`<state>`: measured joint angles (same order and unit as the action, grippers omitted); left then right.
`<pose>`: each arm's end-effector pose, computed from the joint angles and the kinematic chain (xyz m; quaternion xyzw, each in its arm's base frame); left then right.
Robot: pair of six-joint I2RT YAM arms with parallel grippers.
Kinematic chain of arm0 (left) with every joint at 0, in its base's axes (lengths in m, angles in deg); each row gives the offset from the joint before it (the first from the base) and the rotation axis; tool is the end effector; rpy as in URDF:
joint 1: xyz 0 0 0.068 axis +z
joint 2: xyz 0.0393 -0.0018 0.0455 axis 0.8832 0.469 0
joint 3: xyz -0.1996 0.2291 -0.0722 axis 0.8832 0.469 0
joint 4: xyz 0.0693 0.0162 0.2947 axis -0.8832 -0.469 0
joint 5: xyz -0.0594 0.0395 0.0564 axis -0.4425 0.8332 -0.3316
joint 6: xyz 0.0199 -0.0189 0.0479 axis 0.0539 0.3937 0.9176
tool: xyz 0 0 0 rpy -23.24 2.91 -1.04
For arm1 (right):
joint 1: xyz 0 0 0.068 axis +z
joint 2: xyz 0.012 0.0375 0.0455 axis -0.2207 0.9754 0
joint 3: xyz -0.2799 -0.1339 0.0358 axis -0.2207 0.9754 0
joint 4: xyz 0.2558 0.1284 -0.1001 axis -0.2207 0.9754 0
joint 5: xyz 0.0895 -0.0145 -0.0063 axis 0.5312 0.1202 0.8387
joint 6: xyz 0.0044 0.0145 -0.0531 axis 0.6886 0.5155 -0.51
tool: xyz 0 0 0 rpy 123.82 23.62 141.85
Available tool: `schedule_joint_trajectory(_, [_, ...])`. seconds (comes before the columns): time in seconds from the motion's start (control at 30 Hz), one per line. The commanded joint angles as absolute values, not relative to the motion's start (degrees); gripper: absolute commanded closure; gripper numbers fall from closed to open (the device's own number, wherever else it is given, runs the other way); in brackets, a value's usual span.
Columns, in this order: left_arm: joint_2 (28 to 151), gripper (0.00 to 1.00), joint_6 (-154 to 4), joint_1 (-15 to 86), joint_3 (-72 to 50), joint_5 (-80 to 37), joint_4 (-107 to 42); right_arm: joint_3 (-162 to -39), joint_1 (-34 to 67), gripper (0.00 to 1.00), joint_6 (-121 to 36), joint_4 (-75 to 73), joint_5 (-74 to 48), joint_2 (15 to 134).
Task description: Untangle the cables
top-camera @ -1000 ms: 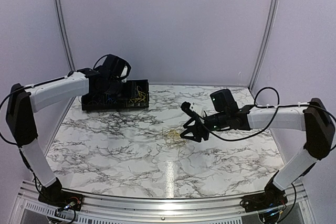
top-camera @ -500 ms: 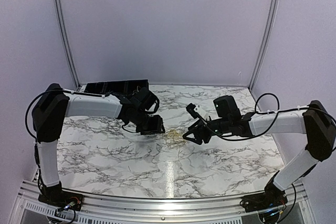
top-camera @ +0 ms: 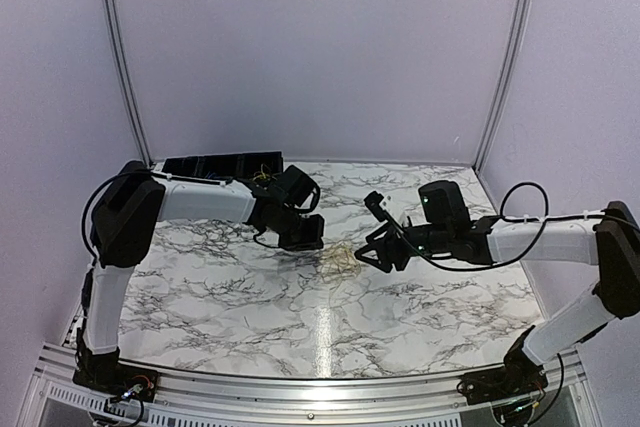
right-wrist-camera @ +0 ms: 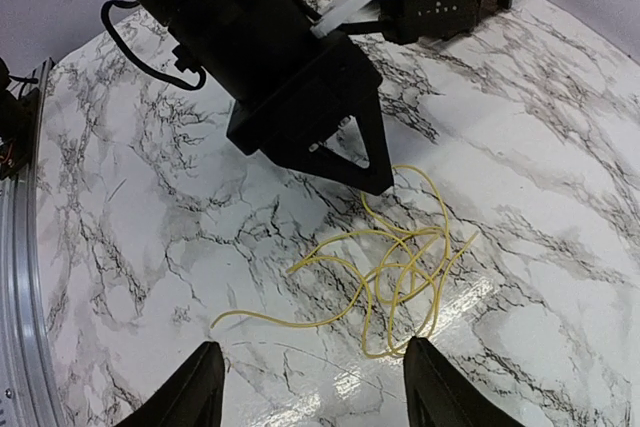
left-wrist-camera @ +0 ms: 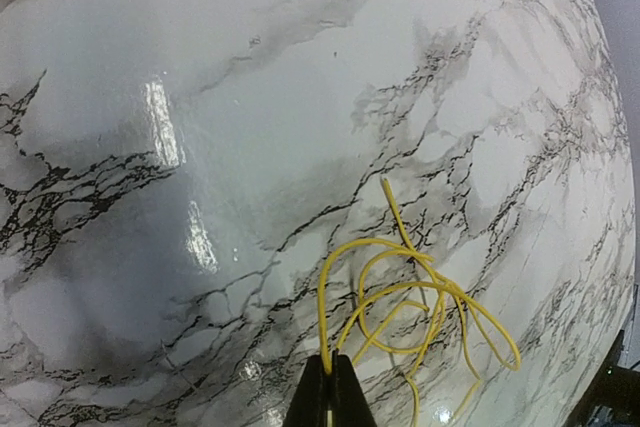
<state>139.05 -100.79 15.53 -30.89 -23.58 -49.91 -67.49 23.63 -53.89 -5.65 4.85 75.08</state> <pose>0.3695 -0.3992 0.1695 0.1091 0.9262 -0.2955 0.2072 0.2540 0.2071 0.2174 -0.3972 0.7752 0.3113 0.3800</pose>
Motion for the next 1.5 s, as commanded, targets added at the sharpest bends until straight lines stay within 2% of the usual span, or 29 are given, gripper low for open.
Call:
schedule_joint_trajectory(0.0, [134.11,1.0,-96.54,15.02,-32.93,-22.22,-49.81,-68.38,22.52,0.38,-53.65,-7.01,4.12,73.81])
schedule_joint_trajectory(0.27, [121.1,1.0,-84.87,12.11,-34.42,-26.19,-48.9,-75.62,16.6,0.37,-51.22,-6.39,3.62,72.16])
schedule_joint_trajectory(0.43, [119.45,1.0,-84.14,11.94,-34.48,-26.86,-48.95,-83.52,15.88,0.32,-58.18,-2.13,8.88,72.57])
schedule_joint_trajectory(0.67, [120.73,1.0,-84.15,11.57,-39.11,-27.68,-48.9,-93.72,16.08,0.33,-66.25,9.04,13.15,75.99])
schedule_joint_trajectory(0.93, [120.09,1.0,-85.1,11.54,-41.61,-26.07,-48.96,-91.07,16.58,0.3,-66.69,8.35,15.63,74.75])
schedule_joint_trajectory(1.0, [119.7,1.0,-85.62,11.56,-41.75,-25.1,-48.92,-90.39,16.75,0.24,-66.71,8.38,15.91,74.29])
schedule_joint_trajectory(1.23, [118.08,1.0,-87.31,11.58,-43.8,-21.65,-49.03,-83.52,16.31,0.15,-65.76,6.73,13.08,71.63])
schedule_joint_trajectory(1.37, [117.53,1.0,-88.97,11.65,-45.55,-20.37,-49.21,-79.34,16.34,0.05,-68.92,7.14,14.9,69.88])
schedule_joint_trajectory(1.47, [117.47,1.0,-89.9,11.67,-47.89,-20.28,-49.37,-76.3,16.32,0.01,-70.47,6.51,14.86,68.95])
